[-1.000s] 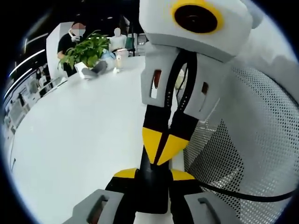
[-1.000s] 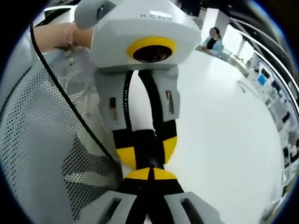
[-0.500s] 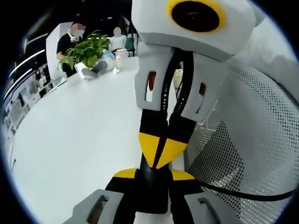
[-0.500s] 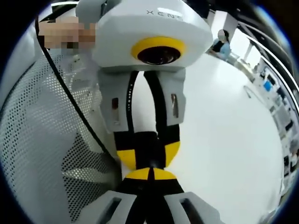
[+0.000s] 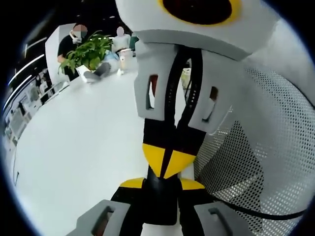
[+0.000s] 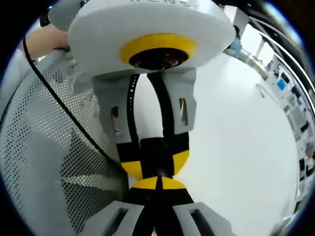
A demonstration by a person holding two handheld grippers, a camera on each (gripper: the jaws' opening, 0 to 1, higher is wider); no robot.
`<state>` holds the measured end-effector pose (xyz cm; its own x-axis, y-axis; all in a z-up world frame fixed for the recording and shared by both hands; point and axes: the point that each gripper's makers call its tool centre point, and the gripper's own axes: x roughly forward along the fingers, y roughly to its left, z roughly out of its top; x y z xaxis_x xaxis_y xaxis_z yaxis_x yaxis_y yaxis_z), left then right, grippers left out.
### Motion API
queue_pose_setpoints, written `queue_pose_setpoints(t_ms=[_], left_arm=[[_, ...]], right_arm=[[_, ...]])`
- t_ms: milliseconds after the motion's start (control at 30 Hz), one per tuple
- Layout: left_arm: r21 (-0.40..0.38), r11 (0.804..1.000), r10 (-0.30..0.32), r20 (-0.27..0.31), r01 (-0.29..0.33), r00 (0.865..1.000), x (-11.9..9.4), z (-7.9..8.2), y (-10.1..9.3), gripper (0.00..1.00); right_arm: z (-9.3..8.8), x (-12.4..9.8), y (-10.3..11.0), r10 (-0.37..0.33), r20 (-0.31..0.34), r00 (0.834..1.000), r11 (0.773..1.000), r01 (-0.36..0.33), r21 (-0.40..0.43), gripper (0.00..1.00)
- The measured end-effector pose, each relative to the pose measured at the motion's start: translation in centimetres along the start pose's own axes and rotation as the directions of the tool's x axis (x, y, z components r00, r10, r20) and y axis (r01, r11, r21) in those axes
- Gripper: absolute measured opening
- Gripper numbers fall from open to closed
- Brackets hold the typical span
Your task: Press the specified remote control buttons in sequence, fully releasing each button before pressing the next.
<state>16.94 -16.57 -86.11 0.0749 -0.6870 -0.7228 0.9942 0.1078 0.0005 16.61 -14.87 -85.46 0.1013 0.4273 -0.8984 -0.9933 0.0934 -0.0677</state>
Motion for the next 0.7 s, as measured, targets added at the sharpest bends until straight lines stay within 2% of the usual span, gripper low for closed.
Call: queue_pose_setpoints(t_ms=[400,600,700], left_arm=[[-0.003,1.000,0.006,-0.020,-0.007,1.000,-0.14,0.00,0.10,0.24],[0.003,1.000,0.009,-0.041,-0.009,0.999,-0.06,-0.12,0.08,0.24],[-0.002,1.000,0.007,-0.028,-0.007,1.000,-0.17,-0.17,0.07,0.24]], right_arm=[[0.03,-0.05,-0.17,-0.007,-0.046,0.999,0.997,0.010,0.075,0.00],[-0.10,0.12,-0.16,0.019,-0.041,0.999,0.999,-0.018,0.033,0.00],[-0.02,0.14,-0.03,0.054,-0.043,0.998,0.999,-0.054,0.003,0.00]])
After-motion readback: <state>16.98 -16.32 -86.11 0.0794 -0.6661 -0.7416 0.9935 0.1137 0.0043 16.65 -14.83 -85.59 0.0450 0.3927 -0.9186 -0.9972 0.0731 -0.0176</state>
